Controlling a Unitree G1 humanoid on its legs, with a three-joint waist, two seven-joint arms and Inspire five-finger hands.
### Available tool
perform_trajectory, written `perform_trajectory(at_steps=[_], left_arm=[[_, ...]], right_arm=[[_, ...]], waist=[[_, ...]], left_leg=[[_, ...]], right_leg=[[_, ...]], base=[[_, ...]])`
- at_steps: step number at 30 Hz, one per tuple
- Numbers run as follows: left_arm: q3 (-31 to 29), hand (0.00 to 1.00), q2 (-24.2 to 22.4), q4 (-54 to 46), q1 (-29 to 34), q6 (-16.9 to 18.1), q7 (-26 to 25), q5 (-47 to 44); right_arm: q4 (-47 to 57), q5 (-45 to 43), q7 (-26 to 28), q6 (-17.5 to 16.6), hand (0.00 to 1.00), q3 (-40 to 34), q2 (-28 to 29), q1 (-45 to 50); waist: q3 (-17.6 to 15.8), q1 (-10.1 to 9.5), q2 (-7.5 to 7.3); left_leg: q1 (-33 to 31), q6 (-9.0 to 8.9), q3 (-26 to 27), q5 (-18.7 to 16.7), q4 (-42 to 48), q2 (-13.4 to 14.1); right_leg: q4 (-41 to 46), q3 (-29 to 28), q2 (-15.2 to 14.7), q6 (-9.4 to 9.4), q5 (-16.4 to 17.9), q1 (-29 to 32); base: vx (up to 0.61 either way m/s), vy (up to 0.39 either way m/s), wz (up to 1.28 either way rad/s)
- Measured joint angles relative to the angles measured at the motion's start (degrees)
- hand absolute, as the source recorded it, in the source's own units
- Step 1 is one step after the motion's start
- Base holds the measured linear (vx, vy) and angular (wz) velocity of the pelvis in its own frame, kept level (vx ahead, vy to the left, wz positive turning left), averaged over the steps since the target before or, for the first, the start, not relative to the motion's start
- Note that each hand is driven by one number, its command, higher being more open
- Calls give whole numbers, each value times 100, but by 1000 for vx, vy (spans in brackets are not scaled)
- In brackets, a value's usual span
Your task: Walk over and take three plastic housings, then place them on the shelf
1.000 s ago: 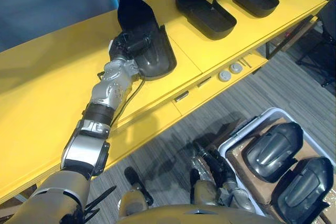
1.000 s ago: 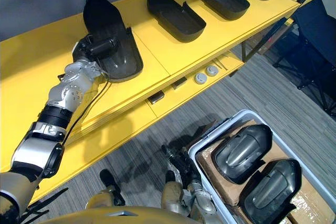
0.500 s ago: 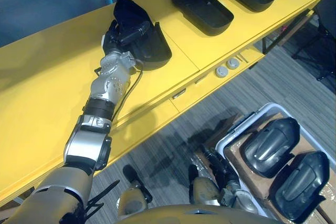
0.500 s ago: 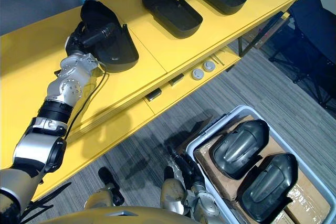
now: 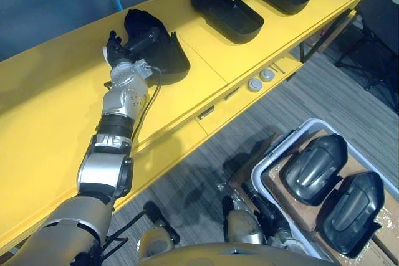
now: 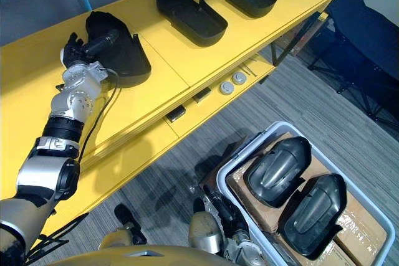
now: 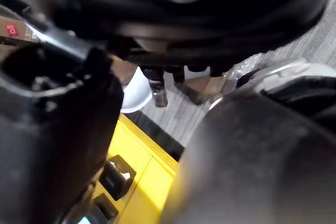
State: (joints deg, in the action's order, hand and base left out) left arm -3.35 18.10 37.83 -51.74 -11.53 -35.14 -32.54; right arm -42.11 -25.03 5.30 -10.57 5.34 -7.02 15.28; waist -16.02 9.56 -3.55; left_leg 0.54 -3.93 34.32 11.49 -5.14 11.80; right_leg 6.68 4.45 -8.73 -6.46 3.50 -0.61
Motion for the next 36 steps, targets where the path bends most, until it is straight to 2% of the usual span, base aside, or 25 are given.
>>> perform_trajectory(at_steps=[9, 17, 21, 26, 31, 36], left_arm=[[-199, 100, -16, 67, 21, -514, -482, 867], [-171, 100, -149, 114, 269, -828, -405, 1822], [31, 100, -159, 112, 432, -1019, -244, 2265], [307, 100, -168, 104, 786, -1029, 12, 2675], [554, 100, -173, 78, 998, -966, -24, 3554], [743, 100, -170, -538, 1418, -323, -364, 3451]], right_arm=[[-5, -12, -10, -4, 100, 34, -35, 8], [-123, -12, 5, -4, 100, 29, -77, 47], [-207, -10, 43, -6, 100, -29, -79, 80], [-362, 120, 45, -13, 100, -39, -181, 266], [-573, 223, 29, 7, 100, -79, -205, 528], [-658, 229, 36, 13, 100, -199, -134, 621]], waist=[[46, 5, 52], [289, 20, 147], [391, 12, 187], [588, 7, 310], [633, -3, 365], [709, -13, 364]], left_leg=[[102, -5, -33, -6, -1, -1], [106, 3, -98, 1, -1, -7], [207, -6, -116, -6, -2, -10], [203, -46, -135, -37, -3, -8], [203, -33, -174, -21, -4, -8], [202, -32, -208, -19, -3, -15]], right_leg=[[-7, 31, -1, 0, 1, -127], [-7, 85, -6, -3, -1, -163], [-11, 97, -8, -1, 2, -280], [-19, 143, -8, 48, 41, -306], [-17, 176, -8, 42, 39, -333], [-10, 192, -12, 27, 49, -349]], base=[[-1, -1, 0], [2, -3, 2], [0, 0, 0], [-2, -4, 3], [1, -2, 2], [5, -3, 2]])
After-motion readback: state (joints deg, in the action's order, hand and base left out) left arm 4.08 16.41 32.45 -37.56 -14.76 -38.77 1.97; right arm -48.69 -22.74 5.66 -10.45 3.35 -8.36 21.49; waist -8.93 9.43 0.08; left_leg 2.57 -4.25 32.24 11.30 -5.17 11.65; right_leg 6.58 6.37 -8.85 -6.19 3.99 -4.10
